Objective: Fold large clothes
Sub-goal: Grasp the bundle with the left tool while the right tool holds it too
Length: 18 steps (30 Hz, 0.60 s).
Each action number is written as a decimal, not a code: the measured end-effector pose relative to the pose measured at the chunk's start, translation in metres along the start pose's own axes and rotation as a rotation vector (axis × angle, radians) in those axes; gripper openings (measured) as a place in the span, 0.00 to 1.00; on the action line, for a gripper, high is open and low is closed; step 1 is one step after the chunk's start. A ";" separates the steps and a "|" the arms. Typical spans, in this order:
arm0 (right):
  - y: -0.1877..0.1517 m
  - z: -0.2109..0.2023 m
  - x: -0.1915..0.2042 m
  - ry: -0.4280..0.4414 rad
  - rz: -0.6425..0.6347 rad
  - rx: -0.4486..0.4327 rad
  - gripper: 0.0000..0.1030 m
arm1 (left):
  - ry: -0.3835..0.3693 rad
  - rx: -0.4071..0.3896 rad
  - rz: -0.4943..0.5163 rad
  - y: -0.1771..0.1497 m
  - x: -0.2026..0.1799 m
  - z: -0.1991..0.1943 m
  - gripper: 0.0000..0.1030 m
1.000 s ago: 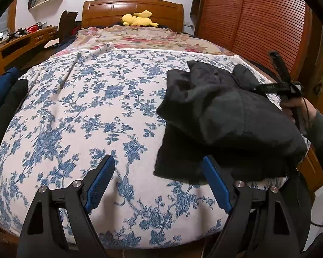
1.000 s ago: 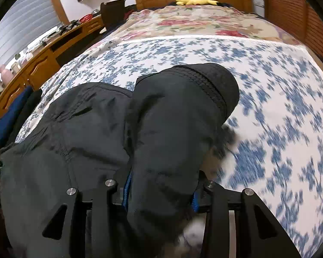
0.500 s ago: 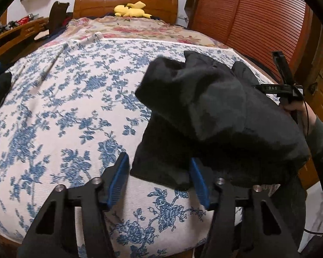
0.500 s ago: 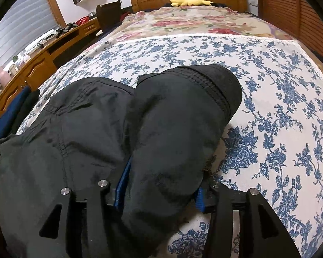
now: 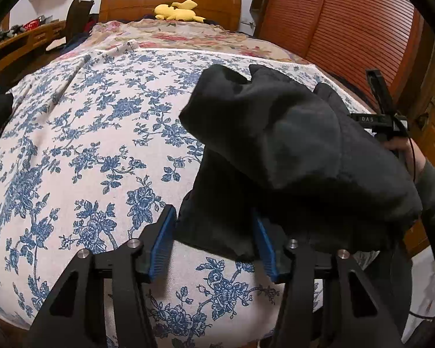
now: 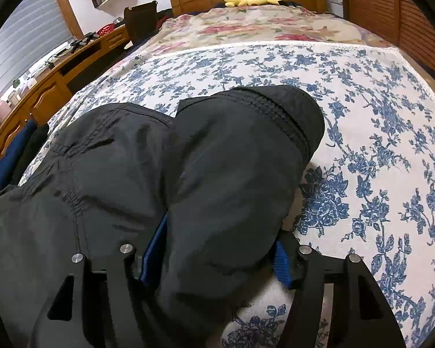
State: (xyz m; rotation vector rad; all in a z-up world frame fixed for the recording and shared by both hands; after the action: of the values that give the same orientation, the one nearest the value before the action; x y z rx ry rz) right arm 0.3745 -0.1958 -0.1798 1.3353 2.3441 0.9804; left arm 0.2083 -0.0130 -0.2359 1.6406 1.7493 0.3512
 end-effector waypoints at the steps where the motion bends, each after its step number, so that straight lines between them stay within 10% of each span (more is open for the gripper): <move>1: 0.000 0.001 0.000 0.006 0.005 0.003 0.63 | 0.001 0.000 0.003 0.000 -0.001 0.000 0.49; 10: 0.005 0.009 0.000 0.018 0.035 0.019 0.63 | -0.065 0.006 -0.004 -0.001 -0.008 -0.004 0.23; 18: 0.020 -0.020 0.010 0.031 -0.025 -0.081 0.36 | -0.139 -0.083 -0.003 0.021 -0.022 -0.036 0.14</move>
State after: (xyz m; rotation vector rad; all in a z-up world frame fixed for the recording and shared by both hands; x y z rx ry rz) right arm 0.3711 -0.1889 -0.1505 1.2662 2.3116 1.0839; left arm 0.2001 -0.0208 -0.1905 1.5651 1.6133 0.2967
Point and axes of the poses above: each gripper's, at about its wrist camera, not at the fingertips, and z roughly the way its jaws point, x to its left, y to its top, the point moved 10 cm from there along z, roughly the way its jaws point, and after that the axes turned 9 degrees about -z, right-handed, at the moved point
